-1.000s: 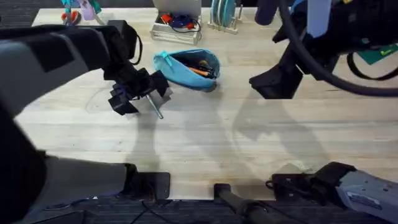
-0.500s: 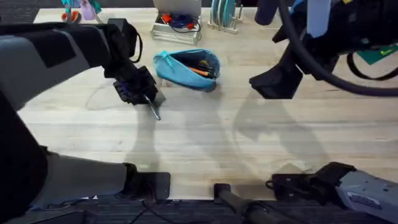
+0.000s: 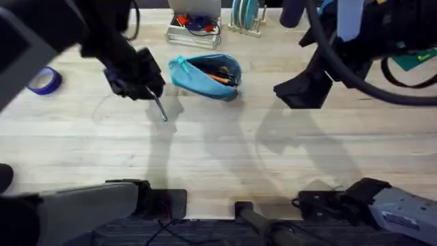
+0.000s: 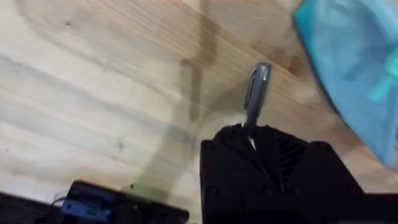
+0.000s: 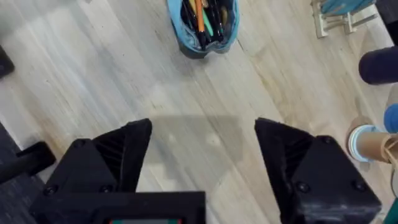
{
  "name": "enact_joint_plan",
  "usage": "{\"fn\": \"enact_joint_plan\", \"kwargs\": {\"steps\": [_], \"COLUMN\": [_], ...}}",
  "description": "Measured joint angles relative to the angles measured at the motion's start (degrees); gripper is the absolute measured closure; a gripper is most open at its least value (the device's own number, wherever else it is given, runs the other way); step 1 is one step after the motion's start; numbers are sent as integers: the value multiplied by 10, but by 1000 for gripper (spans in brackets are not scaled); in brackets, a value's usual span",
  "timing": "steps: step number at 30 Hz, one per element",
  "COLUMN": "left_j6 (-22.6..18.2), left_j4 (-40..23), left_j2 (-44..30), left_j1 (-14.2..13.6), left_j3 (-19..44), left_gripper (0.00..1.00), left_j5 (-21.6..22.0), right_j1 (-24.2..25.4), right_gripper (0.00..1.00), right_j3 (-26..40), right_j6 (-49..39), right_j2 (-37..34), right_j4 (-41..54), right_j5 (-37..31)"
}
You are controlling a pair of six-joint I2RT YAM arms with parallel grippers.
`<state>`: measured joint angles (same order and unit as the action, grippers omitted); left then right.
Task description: Unzip the bag, pick up the pens from the table one at a time and place them inside, then zip the bag closed.
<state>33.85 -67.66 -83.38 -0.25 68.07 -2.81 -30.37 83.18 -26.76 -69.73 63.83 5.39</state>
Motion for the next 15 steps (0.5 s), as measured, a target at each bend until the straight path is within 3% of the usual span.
{"fn": "enact_joint_plan", "kwargs": {"steps": [5, 9, 12, 15], "left_j6": [0, 12, 42, 101], "left_j4": [-81, -100, -92, -78], "left_j2": [11, 11, 11, 10], "left_j1": [-1, -16, -29, -31], "left_j3": [70, 103, 113, 114], "left_gripper": [960, 959, 958, 957], "left_j5": [-1, -10, -32, -54], "right_j1": [0, 0, 0, 0], "right_gripper": [3, 3, 3, 3], "right_j3": [0, 0, 0, 0], "right_j6": [0, 0, 0, 0], "right_j2": [0, 0, 0, 0], "right_j4": [0, 0, 0, 0], "right_j5": [0, 0, 0, 0]}}
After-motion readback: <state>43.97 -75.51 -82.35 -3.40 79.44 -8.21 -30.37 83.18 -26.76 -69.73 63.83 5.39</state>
